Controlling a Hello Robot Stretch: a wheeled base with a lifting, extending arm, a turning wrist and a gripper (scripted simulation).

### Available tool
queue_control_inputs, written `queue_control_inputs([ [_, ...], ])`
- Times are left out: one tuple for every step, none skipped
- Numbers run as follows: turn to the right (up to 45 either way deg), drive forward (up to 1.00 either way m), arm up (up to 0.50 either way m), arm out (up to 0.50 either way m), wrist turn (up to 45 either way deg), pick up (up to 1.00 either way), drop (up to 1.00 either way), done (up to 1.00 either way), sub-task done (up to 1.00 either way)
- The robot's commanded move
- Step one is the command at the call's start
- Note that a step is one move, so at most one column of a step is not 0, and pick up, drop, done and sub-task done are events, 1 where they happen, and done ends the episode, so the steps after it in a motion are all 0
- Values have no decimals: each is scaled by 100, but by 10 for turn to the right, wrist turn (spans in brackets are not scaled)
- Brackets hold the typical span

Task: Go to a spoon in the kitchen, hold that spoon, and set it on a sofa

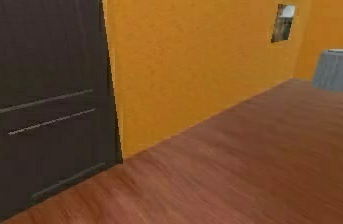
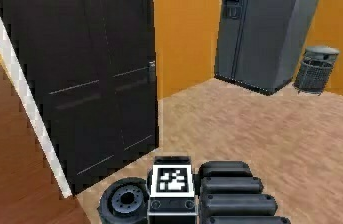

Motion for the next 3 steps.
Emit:
queue_control_inputs([
  [-450, 0, 0, 0, 0, 0, 0, 0, 0],
  [-360, 0, 0, 0, 0, 0, 0, 0, 0],
  [0, 45, 0, 0, 0, 0, 0, 0, 0],
])
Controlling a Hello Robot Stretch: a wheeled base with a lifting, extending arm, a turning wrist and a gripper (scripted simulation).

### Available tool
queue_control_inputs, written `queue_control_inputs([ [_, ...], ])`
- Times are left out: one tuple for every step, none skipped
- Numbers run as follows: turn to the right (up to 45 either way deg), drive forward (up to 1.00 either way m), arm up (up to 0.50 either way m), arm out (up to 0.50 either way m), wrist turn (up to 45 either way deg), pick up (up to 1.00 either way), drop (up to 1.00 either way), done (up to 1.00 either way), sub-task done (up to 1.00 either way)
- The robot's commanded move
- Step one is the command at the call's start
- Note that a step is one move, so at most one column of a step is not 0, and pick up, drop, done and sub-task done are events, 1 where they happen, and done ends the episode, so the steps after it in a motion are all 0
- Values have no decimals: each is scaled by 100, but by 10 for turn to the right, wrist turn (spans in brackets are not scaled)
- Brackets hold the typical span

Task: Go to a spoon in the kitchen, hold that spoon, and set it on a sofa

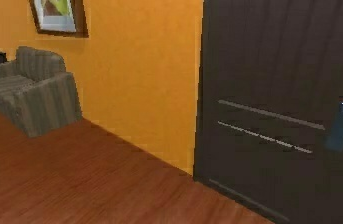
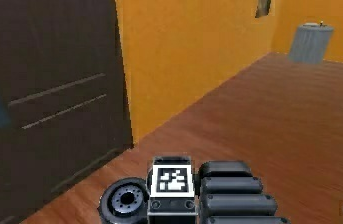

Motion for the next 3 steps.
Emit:
queue_control_inputs([
  [-450, 0, 0, 0, 0, 0, 0, 0, 0],
  [-30, 0, 0, 0, 0, 0, 0, 0, 0],
  [0, 100, 0, 0, 0, 0, 0, 0, 0],
])
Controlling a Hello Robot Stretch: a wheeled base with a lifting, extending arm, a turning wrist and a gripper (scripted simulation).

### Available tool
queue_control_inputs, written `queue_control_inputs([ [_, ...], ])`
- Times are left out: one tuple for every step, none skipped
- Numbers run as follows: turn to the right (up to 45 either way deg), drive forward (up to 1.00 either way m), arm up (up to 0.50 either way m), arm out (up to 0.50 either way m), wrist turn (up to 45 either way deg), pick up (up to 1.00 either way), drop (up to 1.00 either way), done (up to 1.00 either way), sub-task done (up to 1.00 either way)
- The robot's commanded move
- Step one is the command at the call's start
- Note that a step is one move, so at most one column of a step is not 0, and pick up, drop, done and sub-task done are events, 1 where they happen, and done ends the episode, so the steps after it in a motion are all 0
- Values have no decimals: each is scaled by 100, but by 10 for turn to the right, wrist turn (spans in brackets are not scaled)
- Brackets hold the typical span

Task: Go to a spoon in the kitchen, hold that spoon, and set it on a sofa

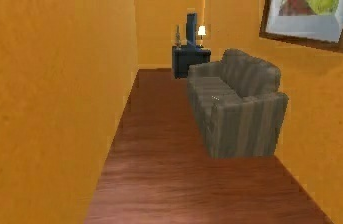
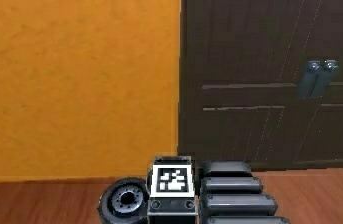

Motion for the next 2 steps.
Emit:
queue_control_inputs([
  [0, 100, 0, 0, 0, 0, 0, 0, 0],
  [0, 100, 0, 0, 0, 0, 0, 0, 0],
])
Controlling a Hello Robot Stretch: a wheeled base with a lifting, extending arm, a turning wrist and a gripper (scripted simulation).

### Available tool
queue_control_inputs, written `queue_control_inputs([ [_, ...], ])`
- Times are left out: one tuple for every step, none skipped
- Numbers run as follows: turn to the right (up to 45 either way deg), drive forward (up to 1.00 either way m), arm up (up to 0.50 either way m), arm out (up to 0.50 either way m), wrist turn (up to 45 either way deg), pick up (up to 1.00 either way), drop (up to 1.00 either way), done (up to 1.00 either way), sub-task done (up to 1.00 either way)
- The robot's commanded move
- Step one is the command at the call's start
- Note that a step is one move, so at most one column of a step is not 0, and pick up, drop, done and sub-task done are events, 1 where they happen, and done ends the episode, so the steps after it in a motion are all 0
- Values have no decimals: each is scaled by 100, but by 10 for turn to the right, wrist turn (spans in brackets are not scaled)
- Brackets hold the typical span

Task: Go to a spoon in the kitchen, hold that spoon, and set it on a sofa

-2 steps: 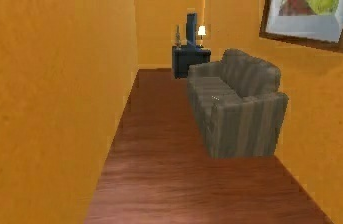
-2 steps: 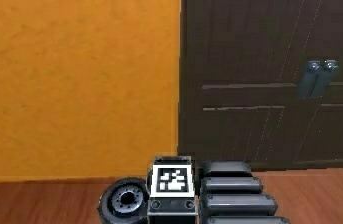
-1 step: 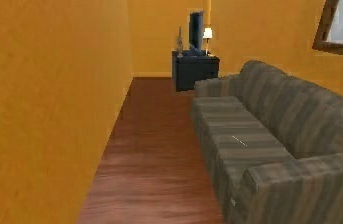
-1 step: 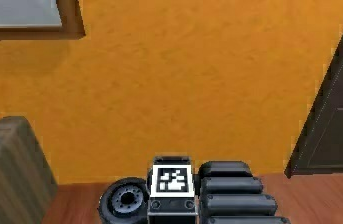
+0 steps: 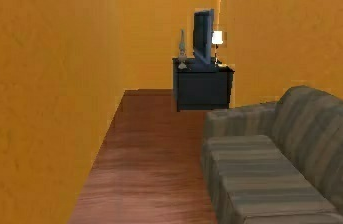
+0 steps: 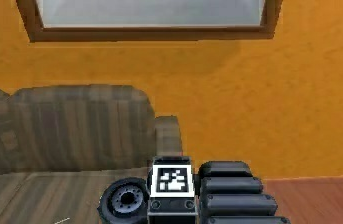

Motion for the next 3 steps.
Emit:
queue_control_inputs([
  [-30, 0, 0, 0, 0, 0, 0, 0, 0],
  [0, 80, 0, 0, 0, 0, 0, 0, 0],
  [-450, 0, 0, 0, 0, 0, 0, 0, 0],
])
